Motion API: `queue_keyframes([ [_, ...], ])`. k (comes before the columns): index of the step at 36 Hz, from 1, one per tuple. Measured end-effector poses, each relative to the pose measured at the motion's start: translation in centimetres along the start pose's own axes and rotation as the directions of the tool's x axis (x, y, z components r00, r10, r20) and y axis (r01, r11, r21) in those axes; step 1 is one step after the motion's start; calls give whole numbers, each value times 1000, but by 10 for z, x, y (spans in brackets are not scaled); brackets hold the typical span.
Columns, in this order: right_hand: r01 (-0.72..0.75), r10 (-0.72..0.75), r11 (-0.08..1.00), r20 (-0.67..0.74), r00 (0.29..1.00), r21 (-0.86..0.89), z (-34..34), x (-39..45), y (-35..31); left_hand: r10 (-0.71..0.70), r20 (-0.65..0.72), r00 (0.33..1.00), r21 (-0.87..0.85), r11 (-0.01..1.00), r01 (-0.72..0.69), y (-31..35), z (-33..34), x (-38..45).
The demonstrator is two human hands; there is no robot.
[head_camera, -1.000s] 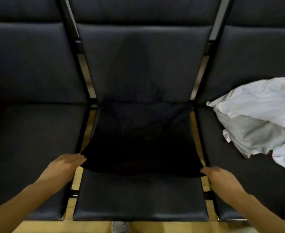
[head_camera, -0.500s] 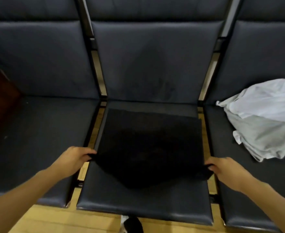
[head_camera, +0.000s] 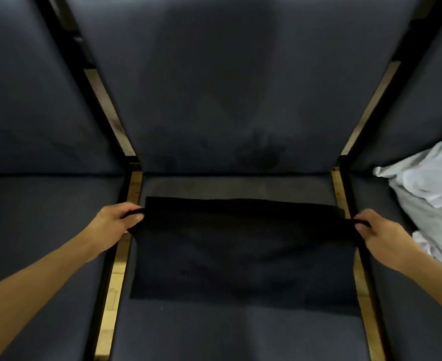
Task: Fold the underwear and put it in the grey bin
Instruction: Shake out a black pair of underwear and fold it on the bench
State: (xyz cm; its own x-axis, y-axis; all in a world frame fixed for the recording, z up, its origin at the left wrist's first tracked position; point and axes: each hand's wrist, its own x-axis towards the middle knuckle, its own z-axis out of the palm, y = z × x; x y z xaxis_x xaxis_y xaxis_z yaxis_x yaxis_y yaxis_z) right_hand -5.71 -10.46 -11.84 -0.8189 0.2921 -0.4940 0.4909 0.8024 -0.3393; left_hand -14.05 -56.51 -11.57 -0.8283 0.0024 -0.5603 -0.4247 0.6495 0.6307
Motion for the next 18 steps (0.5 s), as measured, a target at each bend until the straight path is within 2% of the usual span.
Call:
queue_keyframes([
  [9,-113,108,985,45,993,132,12,34,-8,-78,83,993,-99,991,86,-11,-1,42],
  [18,-223,222,962,21,975,161,12,53,-14,-90,69,994,-131,987,98,-14,-4,57],
])
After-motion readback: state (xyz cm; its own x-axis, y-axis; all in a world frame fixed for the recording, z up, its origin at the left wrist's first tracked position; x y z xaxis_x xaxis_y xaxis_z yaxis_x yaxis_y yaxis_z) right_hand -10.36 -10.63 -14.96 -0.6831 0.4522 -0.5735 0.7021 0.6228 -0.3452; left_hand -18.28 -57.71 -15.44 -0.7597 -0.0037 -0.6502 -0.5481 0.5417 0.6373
